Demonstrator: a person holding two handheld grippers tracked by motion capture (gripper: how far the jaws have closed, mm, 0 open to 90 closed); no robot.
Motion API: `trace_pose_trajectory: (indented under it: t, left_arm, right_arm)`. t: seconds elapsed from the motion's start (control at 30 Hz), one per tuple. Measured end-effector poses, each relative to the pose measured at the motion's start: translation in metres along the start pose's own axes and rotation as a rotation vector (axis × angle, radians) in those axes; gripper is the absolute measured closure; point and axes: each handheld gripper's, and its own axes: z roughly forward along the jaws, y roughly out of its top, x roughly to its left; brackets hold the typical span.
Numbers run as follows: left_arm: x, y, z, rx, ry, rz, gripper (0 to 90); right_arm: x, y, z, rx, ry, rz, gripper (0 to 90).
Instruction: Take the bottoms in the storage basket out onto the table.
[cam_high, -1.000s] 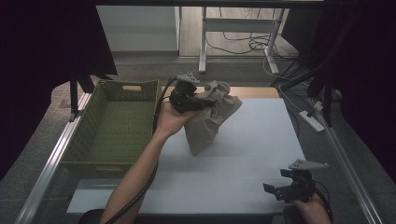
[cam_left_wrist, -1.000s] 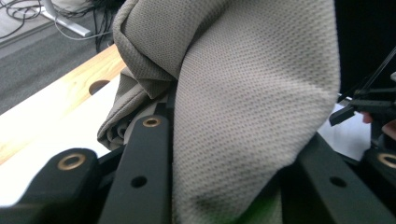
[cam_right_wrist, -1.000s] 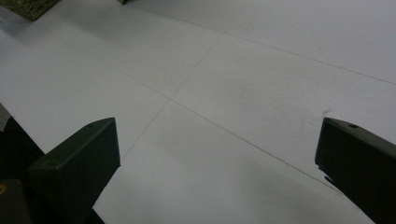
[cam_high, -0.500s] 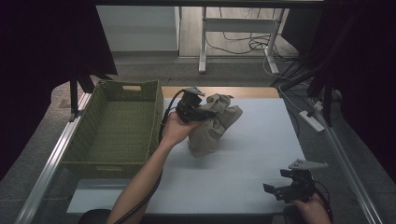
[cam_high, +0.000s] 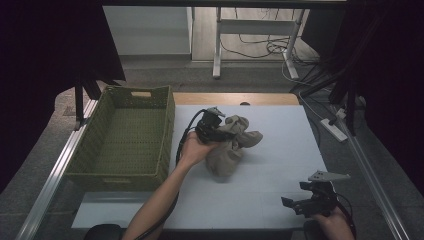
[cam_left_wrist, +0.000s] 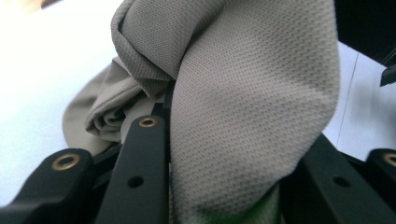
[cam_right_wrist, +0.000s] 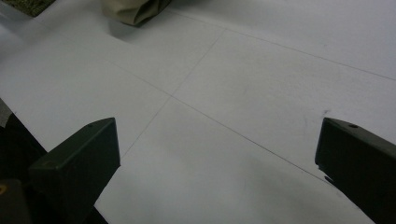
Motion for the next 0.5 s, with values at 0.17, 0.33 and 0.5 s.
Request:
trace_pose_trajectory:
  t: [0.17, 0.33, 0.5]
  left_arm:
    - [0.003, -0.008, 0.008, 0.017, 0.004, -0.012, 66.7]
    - [0.006, -0.016, 0.017, 0.035, 0.014, -0.024, 66.1]
    - [0.004, -0.022, 0.028, 0.071, 0.042, 0.005, 65.6]
  right_arm:
    - [0.000, 0.000, 0.000, -0.001, 0.002, 0.000, 0.5]
    - [0.000, 0.000, 0.000, 0.000, 0.002, -0.001, 0.5]
    - [0.000, 0.000, 0.000, 0.001, 0.003, -0.001, 0.5]
